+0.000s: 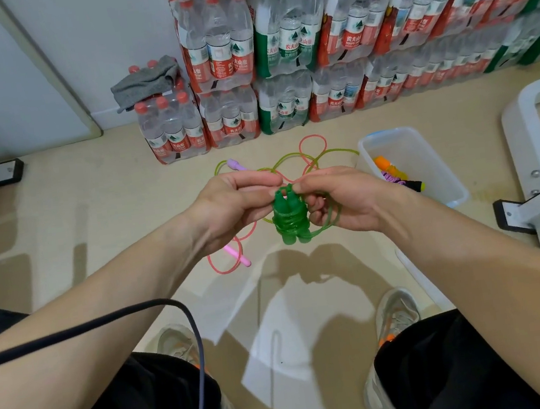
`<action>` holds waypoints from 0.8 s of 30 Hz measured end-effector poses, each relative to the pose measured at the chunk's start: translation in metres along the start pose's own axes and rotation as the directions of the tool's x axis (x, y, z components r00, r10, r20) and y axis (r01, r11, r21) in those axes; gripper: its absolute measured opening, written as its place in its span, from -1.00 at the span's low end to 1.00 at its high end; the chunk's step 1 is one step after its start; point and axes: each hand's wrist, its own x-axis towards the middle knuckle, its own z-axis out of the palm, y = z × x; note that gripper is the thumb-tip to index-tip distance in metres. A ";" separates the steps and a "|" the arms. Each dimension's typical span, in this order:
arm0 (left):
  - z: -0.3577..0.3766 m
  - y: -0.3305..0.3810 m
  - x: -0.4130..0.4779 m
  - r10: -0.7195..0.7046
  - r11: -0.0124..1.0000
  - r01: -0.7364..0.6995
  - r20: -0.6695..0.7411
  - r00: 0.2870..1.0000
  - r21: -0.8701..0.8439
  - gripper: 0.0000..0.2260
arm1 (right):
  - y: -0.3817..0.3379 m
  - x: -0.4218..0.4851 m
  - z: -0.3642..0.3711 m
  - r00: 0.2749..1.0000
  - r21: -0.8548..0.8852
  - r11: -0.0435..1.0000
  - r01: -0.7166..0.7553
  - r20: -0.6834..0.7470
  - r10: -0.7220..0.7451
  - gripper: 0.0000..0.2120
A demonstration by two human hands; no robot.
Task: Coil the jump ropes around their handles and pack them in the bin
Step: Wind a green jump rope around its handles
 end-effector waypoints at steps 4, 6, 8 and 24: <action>0.003 0.000 -0.005 0.034 0.999 -0.034 -0.008 0.999 0.026 -0.85 | -0.004 -0.004 -0.002 0.999 -0.015 1.000 -0.025 0.027 0.026 -0.82; 0.006 -0.002 -0.007 0.027 0.999 -0.026 -0.027 0.999 0.025 -0.85 | -0.004 -0.004 -0.002 0.999 -0.033 0.999 -0.039 0.036 0.041 -0.83; 0.007 -0.003 -0.009 0.008 1.000 -0.008 -0.040 0.999 0.006 -0.85 | -0.004 -0.003 -0.002 0.998 -0.043 0.998 -0.050 0.038 0.052 -0.84; 0.013 -0.005 -0.014 0.050 0.992 -0.034 -0.129 0.990 0.119 -0.88 | 0.000 0.001 0.002 0.999 -0.028 1.000 0.004 0.037 -0.003 -0.83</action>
